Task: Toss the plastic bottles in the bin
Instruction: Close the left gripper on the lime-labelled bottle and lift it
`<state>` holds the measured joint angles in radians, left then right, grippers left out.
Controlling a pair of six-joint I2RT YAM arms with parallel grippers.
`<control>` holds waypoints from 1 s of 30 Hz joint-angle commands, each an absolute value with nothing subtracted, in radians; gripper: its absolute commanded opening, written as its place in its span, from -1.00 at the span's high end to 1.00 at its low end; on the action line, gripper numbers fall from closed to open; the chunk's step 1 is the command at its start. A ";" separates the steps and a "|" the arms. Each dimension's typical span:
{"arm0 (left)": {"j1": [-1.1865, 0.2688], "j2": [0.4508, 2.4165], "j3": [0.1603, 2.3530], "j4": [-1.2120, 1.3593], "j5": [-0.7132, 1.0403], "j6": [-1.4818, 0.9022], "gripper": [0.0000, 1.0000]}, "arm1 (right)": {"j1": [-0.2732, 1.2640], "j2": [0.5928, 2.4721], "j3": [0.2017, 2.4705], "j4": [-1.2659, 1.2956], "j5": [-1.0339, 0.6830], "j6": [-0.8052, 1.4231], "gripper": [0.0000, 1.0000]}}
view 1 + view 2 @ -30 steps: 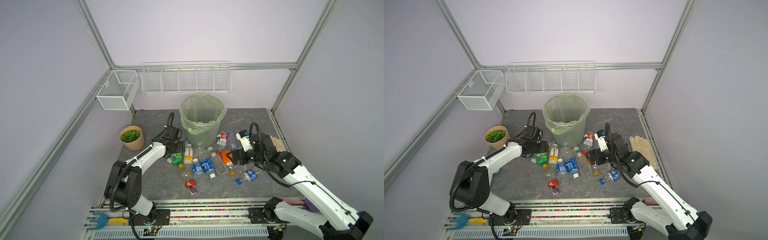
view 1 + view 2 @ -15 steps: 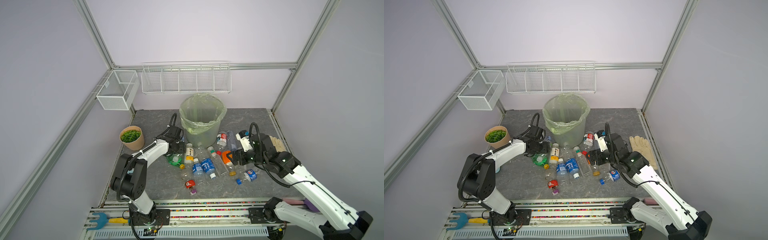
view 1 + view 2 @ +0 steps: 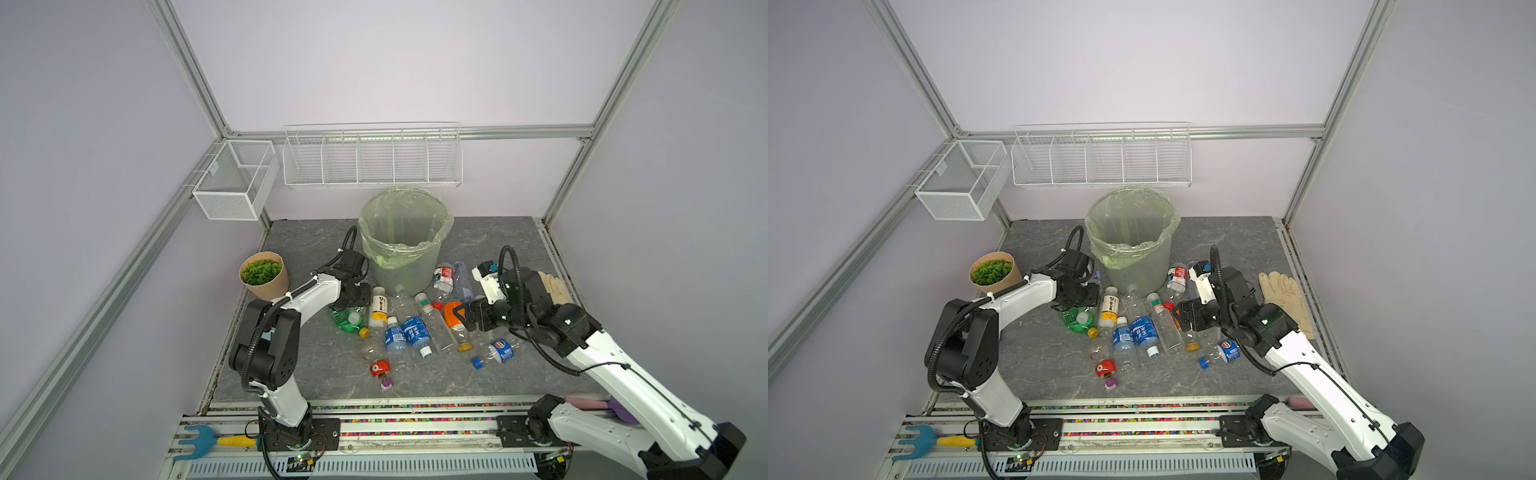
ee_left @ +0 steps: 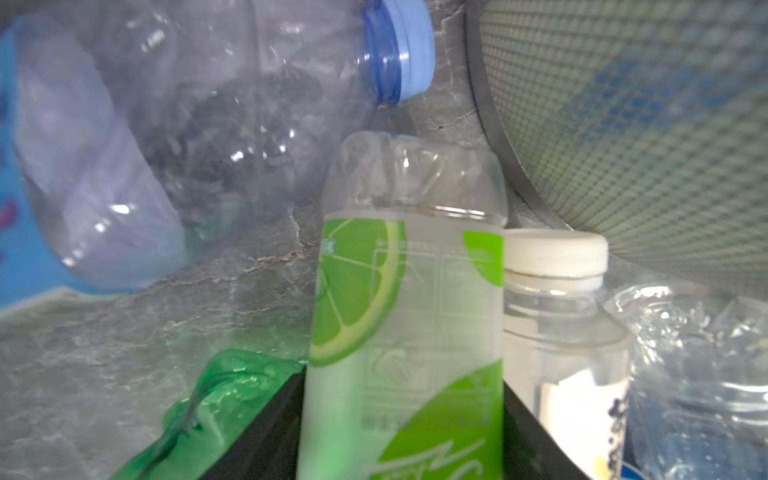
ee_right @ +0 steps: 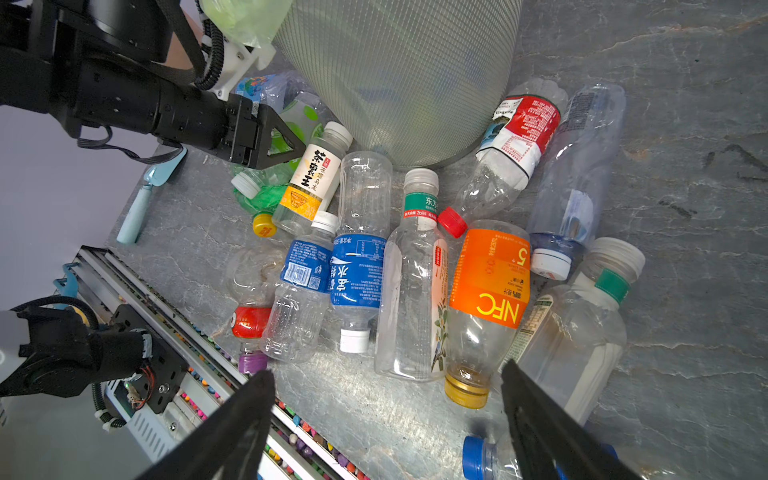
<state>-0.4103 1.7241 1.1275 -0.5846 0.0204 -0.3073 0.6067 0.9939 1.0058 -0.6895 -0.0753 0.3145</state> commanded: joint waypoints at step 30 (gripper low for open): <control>-0.408 1.246 1.258 -0.698 -0.029 -0.300 0.29 | 0.610 0.944 0.994 -0.691 -0.053 0.333 -0.76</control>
